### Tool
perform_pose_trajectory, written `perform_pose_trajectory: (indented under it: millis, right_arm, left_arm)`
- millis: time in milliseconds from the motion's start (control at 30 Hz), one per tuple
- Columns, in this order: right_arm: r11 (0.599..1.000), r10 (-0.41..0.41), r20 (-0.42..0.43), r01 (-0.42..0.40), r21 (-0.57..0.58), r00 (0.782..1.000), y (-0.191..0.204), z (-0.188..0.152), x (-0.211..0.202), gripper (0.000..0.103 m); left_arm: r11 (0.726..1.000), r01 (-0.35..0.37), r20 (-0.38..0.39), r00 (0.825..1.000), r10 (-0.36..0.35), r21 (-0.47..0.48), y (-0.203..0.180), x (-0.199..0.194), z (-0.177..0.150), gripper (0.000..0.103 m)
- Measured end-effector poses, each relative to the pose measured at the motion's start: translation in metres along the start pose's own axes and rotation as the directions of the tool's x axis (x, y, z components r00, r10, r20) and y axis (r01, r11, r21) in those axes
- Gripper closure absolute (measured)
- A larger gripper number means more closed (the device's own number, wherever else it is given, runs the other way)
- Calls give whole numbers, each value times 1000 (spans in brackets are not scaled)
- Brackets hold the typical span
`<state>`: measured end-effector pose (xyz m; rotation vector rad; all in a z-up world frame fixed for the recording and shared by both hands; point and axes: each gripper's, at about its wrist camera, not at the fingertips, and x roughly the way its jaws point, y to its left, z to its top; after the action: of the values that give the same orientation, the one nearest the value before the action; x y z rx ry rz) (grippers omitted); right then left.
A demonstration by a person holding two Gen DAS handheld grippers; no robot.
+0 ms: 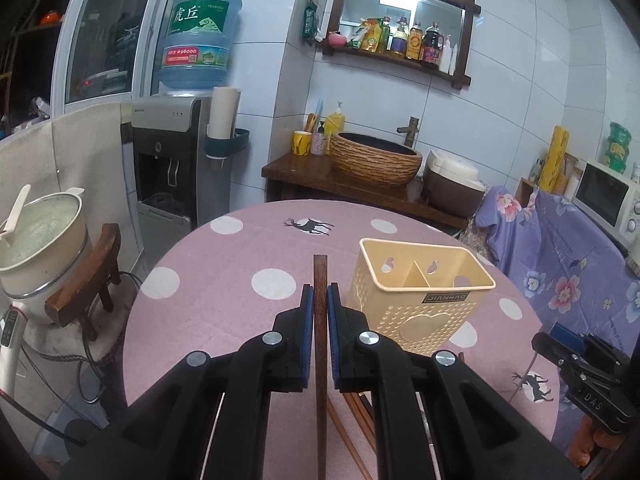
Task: Organize utensils
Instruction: 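Carry the chopstick and spoon over the beige utensil holder with both grippers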
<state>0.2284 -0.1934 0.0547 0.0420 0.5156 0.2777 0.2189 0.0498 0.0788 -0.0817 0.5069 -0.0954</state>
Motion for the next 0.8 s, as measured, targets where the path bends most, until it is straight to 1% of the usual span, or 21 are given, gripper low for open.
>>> perform_pose_trajectory:
  millis: [267,533,667,800]
  right_arm:
    - [999,30,8,-30,15,1000,-2,4,-2,67]
    - [998,58,26,-58,15,998,-2,16,-7,67]
    - [998,65,53,-65,3,996,-1,32,-10,67]
    - [998,55,116,-53,-20,992,1,61,-19,67]
  left_arm:
    - [1000,19,34,999,-19,-8,5,-12,7,95]
    - [1000,20,100,995,-20,-3,11,-29,26,95]
    - [1000,12,149,989,-15,21,7,-40,46,95]
    - [999,7,220,975,-18,49,-2,-56,82,95]
